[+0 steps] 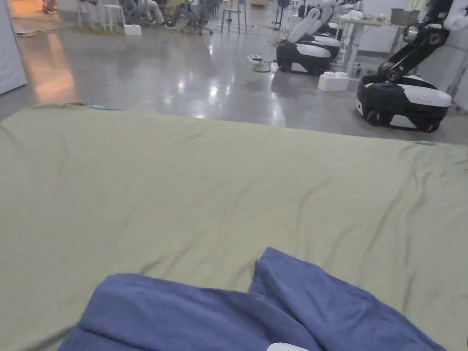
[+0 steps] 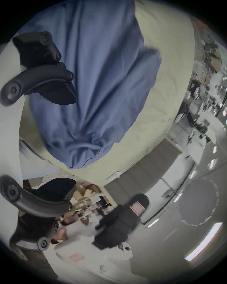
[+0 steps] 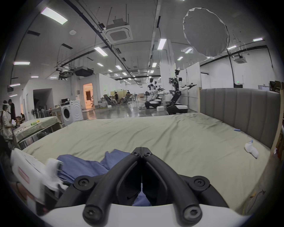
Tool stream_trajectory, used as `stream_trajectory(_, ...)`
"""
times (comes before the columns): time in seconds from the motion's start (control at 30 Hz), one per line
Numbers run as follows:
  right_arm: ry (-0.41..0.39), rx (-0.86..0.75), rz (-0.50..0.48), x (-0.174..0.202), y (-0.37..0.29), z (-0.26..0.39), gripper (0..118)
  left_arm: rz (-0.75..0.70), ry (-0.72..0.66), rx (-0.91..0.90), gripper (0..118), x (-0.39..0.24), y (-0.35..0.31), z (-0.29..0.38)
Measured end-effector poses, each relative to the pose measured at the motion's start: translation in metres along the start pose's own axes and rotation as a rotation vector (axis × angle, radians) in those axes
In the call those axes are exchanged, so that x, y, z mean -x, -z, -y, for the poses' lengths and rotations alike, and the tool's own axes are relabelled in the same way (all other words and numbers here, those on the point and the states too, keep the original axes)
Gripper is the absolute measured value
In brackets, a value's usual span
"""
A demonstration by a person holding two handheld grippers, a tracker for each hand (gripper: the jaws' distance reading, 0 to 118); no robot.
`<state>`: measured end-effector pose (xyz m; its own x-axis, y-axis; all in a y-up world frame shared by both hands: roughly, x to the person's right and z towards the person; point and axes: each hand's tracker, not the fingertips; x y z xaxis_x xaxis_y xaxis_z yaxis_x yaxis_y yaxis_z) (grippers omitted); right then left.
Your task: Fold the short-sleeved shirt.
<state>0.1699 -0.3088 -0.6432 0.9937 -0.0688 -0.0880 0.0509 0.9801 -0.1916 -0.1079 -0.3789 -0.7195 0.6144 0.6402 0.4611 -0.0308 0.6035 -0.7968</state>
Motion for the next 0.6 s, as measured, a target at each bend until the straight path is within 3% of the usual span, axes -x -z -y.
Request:
stream_trajectory(0.07,0.001,0.002,-0.031,0.009,0.005,0.000,3,-0.132,-0.016,-0.091,104,0.010,-0.049,0.011)
stream_trajectory(0.1,0.000,0.004,-0.044,0.012,0.006,0.002,3,-0.200,-0.026,-0.142,74,0.014,-0.071,0.018)
stream_trajectory(0.13,-0.002,0.008,-0.060,0.016,0.008,0.004,3,-0.296,-0.041,-0.217,22,0.018,-0.097,0.026)
stream_trajectory(0.17,-0.003,0.015,-0.075,0.020,0.010,0.005,3,-0.408,-0.077,-0.271,0,0.022,-0.115,0.033)
stream_trajectory(0.2,-0.002,0.026,-0.091,0.023,0.013,0.006,3,-0.528,-0.106,-0.295,0,0.024,-0.133,0.043)
stream_trajectory(0.3,-0.009,0.056,-0.128,0.033,0.019,0.009,3,-0.569,-0.184,-0.357,0,0.046,-0.180,0.040)
stream_trajectory(0.43,-0.034,0.073,-0.135,0.041,0.025,0.010,3,-0.711,-0.143,-0.421,0,0.080,-0.209,0.008)
stream_trajectory(0.47,-0.038,0.075,-0.137,0.042,0.027,0.010,3,-0.699,-0.144,-0.424,14,0.097,-0.206,0.000)
stream_trajectory(0.53,-0.043,0.085,-0.140,0.043,0.030,0.009,3,-0.665,-0.166,-0.464,98,0.127,-0.205,-0.025)
stream_trajectory(0.57,-0.049,0.092,-0.134,0.044,0.032,0.009,3,-0.660,-0.179,-0.459,115,0.142,-0.201,-0.039)
stream_trajectory(0.6,-0.056,0.100,-0.126,0.044,0.033,0.009,3,-0.660,-0.198,-0.423,116,0.158,-0.191,-0.050)
